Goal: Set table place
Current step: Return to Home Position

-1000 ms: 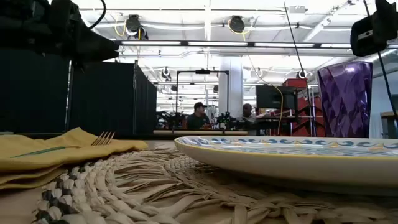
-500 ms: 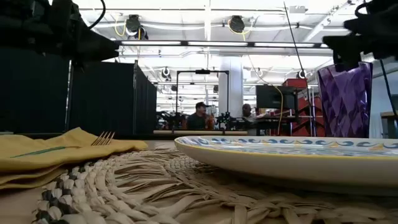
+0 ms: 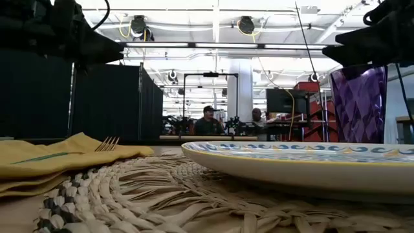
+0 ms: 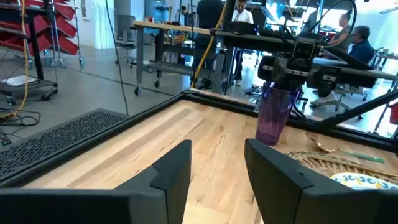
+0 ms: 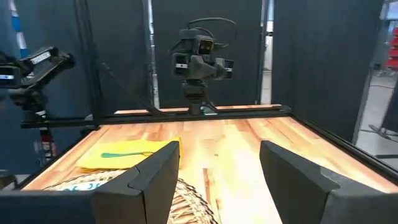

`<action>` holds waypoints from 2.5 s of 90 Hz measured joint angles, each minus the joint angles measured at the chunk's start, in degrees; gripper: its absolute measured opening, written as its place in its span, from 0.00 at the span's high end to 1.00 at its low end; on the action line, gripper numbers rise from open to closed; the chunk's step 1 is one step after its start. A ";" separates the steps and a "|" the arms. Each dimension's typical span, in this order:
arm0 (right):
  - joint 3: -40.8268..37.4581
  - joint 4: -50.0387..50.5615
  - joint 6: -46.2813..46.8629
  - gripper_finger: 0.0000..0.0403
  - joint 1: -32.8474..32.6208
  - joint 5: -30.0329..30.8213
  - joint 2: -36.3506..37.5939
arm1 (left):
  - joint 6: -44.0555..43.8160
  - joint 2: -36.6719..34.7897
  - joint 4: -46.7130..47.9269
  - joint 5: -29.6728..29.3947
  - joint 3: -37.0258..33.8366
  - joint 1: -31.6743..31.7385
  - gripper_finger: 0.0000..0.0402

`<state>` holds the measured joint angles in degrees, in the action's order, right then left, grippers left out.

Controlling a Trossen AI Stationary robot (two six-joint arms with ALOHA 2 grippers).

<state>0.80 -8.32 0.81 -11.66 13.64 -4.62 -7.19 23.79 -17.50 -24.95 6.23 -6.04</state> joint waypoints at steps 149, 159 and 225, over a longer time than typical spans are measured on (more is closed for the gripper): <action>0.00 -0.09 -0.02 0.48 5.01 -0.24 0.02 | 11.84 -8.10 -2.28 14.23 0.01 8.53 0.66; 0.00 -0.09 0.01 0.48 4.98 -0.45 0.02 | 9.45 -8.10 -2.09 18.60 -1.14 11.11 0.66; 0.00 0.17 1.48 0.48 4.98 -0.45 0.02 | 6.09 -8.07 3.93 20.23 -5.75 13.15 0.66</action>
<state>0.80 -8.14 2.28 -6.68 13.19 -4.60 -1.10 15.73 -13.57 -4.72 0.48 7.11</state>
